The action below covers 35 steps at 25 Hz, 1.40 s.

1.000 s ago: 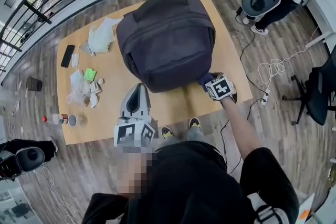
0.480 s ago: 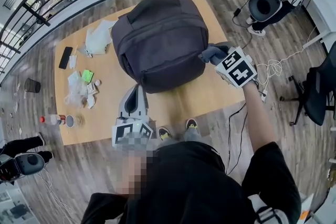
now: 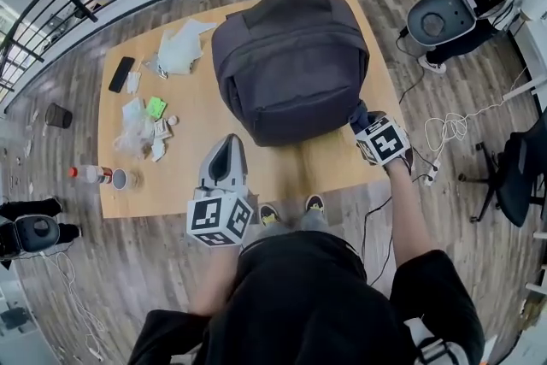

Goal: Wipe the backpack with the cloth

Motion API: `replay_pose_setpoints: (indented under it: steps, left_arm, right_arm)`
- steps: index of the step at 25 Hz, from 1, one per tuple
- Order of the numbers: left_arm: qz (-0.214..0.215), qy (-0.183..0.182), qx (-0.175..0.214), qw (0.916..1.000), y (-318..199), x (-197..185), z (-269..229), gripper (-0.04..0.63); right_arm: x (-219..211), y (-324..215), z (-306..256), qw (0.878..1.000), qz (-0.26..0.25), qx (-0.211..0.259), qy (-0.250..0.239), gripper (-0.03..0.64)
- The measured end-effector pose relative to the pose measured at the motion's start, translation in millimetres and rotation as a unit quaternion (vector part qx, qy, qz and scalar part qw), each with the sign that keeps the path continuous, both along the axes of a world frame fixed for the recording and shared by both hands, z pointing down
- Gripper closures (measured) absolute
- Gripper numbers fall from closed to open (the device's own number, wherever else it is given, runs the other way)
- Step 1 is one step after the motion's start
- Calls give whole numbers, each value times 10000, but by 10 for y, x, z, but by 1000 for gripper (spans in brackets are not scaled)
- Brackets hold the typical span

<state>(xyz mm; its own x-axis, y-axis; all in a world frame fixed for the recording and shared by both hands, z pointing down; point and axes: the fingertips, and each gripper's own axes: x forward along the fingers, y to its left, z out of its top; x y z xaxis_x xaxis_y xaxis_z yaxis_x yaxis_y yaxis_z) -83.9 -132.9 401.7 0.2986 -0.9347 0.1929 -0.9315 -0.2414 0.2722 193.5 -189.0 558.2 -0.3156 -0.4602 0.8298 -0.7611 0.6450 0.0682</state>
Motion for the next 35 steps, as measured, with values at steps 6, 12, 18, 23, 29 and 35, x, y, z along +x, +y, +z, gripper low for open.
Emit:
replay_pose_setpoints:
  steps: [6,12,18,23,29,35]
  left_arm:
    - [-115,74,14,9999,39,-171,1,580]
    - [-437,144,68,9989,110,-515,-30,580]
    - [-807,151,40,9966,228,-899,-2,580]
    - [-918,99,73,9957,245,-1029,-38,580]
    - [-724,78,-1,9973,187,-948,30,580]
    - [-377,110,-33,9992,16,-688,93,580]
  right_arm:
    - [-524,36,-1118,9927,-805,755,-489,575]
    - [-1675,161,-1169,9785,-1797,459,-899,575]
    - [-2569,494,-802,9633,-2233,-239,-1468,575]
    - [-2711,636,-236,9656,-1960,-781,-1519,575]
    - [-2133,798,917,9806,-1206,-1453,-519,575]
    - [-1216,395,346,9938,-536,-787,-579,575]
